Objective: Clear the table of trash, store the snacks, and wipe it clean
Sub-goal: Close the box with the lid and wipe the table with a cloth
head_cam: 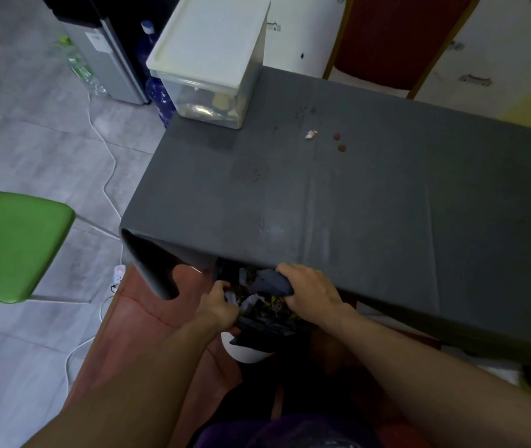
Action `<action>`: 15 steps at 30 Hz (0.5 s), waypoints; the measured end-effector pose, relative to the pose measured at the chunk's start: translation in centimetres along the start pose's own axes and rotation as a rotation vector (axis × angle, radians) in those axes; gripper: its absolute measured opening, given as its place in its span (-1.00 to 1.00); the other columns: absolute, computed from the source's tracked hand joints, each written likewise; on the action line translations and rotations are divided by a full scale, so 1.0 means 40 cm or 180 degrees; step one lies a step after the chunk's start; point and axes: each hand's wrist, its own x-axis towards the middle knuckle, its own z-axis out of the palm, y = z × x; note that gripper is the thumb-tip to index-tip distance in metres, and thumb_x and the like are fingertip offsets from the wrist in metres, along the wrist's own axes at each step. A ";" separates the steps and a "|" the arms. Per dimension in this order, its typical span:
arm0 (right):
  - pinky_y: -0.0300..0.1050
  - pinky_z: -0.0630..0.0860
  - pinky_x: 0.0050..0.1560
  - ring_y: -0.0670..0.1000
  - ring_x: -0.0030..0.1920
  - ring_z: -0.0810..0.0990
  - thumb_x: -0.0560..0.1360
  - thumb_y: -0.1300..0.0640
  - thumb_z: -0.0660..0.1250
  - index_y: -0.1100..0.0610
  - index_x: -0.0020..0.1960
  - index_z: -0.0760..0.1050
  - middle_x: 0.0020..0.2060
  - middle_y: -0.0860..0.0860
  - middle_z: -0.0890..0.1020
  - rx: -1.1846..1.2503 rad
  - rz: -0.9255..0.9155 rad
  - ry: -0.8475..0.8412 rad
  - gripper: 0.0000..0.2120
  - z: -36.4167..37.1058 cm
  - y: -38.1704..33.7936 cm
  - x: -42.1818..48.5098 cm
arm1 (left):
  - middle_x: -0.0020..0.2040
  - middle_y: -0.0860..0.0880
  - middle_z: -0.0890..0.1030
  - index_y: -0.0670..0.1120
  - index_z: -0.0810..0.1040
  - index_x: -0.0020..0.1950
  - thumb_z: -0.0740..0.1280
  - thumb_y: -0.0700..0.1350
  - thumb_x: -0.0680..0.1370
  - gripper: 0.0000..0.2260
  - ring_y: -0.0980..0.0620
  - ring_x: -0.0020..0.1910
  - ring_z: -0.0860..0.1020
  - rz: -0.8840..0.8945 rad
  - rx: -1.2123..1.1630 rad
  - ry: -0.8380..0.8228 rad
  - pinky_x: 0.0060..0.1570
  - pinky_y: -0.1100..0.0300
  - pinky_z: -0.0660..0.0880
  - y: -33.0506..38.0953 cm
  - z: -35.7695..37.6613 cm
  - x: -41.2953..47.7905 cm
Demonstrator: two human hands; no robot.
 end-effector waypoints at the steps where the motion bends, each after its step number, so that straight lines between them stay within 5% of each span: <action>1: 0.01 0.50 -0.18 0.17 -0.05 0.61 0.40 0.15 0.37 0.03 0.09 0.46 -0.04 0.02 0.64 0.0125 -0.0023 0.0034 -0.73 -0.004 0.002 0.001 | 0.33 -0.18 0.43 -0.02 0.32 0.43 0.39 -0.08 0.45 -0.43 -0.17 0.16 0.53 0.0022 0.0003 0.0020 -0.13 0.17 0.54 -0.001 -0.001 0.003; 4: -0.12 0.41 -0.21 0.11 -0.12 0.60 0.38 0.15 0.35 0.03 0.07 0.51 -0.10 0.00 0.65 0.0562 0.0031 0.0292 -0.73 -0.032 0.007 0.009 | 0.33 -0.17 0.42 -0.02 0.30 0.45 0.37 -0.11 0.46 -0.43 -0.16 0.15 0.53 0.0021 0.0022 0.0011 -0.07 0.13 0.56 0.004 -0.005 0.006; 7: -0.14 0.38 -0.20 0.12 -0.10 0.58 0.37 0.19 0.38 0.09 0.12 0.54 -0.05 0.04 0.62 0.0709 0.0298 0.0959 -0.69 -0.066 0.027 0.036 | 0.35 -0.16 0.41 -0.03 0.27 0.48 0.36 -0.13 0.48 -0.41 -0.15 0.19 0.51 -0.0032 -0.0022 -0.0039 -0.30 0.27 0.51 0.017 -0.002 0.002; 10: -0.04 0.45 -0.17 0.12 -0.04 0.51 0.40 0.26 0.39 0.07 0.25 0.49 0.07 0.06 0.49 0.0692 0.0877 0.1514 -0.57 -0.104 0.058 0.075 | 0.34 -0.16 0.43 -0.04 0.26 0.48 0.35 -0.06 0.41 -0.36 -0.15 0.19 0.51 -0.0062 -0.0032 -0.0009 -0.10 0.15 0.57 0.035 0.004 -0.005; 15: -0.03 0.43 0.04 0.13 0.13 0.44 0.45 0.22 0.35 0.06 0.29 0.50 0.06 0.05 0.44 0.0172 0.0701 0.0381 -0.60 -0.137 0.131 0.131 | 0.31 -0.16 0.48 -0.09 0.26 0.47 0.33 -0.14 0.52 -0.47 -0.07 0.08 0.53 -0.0097 -0.0046 0.0096 -0.12 0.17 0.53 0.057 0.026 0.001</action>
